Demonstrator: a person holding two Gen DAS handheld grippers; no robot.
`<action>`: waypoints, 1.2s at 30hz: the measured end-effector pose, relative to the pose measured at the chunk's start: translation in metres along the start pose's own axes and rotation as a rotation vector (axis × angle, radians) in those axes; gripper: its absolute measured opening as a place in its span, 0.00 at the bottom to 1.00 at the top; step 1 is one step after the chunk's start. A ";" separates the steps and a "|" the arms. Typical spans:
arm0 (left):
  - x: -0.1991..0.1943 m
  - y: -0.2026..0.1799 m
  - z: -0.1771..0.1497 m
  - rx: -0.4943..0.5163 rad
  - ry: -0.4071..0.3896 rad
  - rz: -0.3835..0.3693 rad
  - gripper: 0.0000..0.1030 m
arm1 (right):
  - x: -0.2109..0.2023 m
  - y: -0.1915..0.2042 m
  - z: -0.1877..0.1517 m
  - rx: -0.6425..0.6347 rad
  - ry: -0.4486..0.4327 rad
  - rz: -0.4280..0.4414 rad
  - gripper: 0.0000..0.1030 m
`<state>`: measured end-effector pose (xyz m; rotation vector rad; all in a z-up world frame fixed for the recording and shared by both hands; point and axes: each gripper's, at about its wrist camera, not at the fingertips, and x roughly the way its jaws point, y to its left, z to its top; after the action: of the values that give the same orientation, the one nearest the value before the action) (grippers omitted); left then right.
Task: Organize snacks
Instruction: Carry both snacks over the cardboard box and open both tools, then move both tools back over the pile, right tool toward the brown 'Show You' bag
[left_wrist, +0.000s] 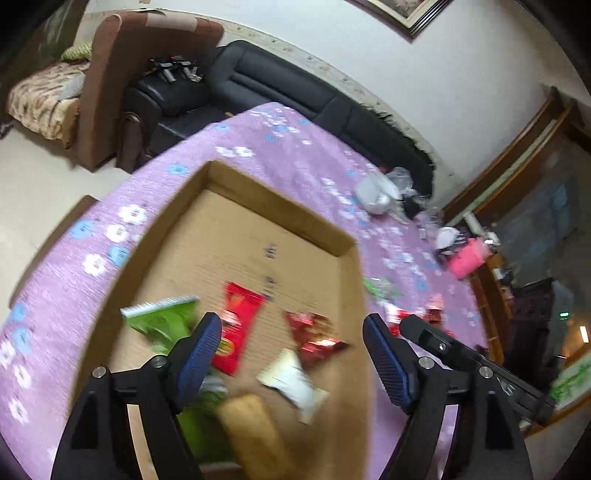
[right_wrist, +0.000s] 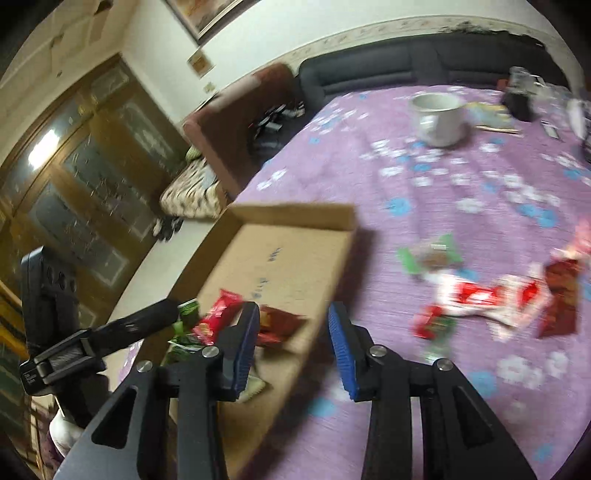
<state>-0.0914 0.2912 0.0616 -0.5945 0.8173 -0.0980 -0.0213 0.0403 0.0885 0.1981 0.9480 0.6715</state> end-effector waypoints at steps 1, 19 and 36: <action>-0.002 -0.005 -0.002 0.001 0.003 -0.021 0.81 | -0.012 -0.013 -0.002 0.019 -0.016 -0.014 0.37; 0.044 -0.111 -0.063 0.205 0.201 -0.074 0.82 | -0.103 -0.195 -0.041 0.290 -0.124 -0.237 0.41; 0.093 -0.157 -0.079 0.435 0.224 0.055 0.82 | -0.034 -0.170 -0.007 0.142 -0.112 -0.288 0.50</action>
<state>-0.0615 0.0956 0.0425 -0.1504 0.9928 -0.2880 0.0345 -0.1145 0.0328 0.2173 0.8952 0.3249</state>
